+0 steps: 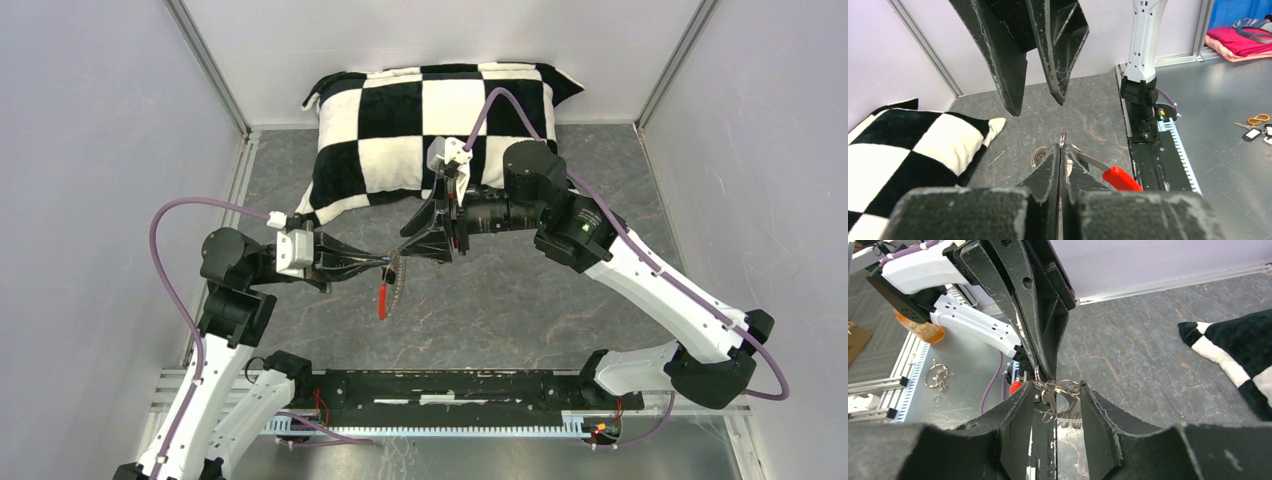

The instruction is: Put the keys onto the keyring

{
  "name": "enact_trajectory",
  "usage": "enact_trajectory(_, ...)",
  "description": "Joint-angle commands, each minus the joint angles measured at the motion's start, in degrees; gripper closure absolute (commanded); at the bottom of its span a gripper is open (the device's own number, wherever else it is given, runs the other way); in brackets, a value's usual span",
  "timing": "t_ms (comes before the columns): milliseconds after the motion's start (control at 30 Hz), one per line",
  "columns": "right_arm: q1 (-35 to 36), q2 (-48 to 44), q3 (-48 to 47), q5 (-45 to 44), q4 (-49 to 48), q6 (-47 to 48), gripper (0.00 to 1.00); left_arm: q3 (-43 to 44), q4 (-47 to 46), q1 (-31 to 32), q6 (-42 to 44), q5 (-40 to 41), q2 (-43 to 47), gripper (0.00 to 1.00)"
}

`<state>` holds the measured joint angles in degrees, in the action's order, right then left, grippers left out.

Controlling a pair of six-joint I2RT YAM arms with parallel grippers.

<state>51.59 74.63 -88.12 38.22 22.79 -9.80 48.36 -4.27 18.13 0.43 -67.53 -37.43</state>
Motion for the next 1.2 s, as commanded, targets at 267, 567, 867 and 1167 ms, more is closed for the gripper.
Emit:
enact_trajectory(267,2.9,-0.4,1.0,-3.7,-3.7,8.6,0.58,0.0,-5.3,0.4,-6.5,1.9,-1.5,0.98)
enact_trajectory(567,3.6,0.7,1.4,-2.8,-4.3,8.6,0.63,0.1,-5.6,0.3,-6.6,1.7,-1.5,0.98)
enact_trajectory(867,3.8,1.4,2.5,-1.8,-5.2,7.4,0.73,0.3,-5.6,0.4,-6.4,1.4,-1.1,0.98)
enact_trajectory(1167,3.7,1.3,2.9,-1.2,-5.5,6.8,1.00,0.4,-5.5,0.5,-5.6,0.9,-1.0,0.98)
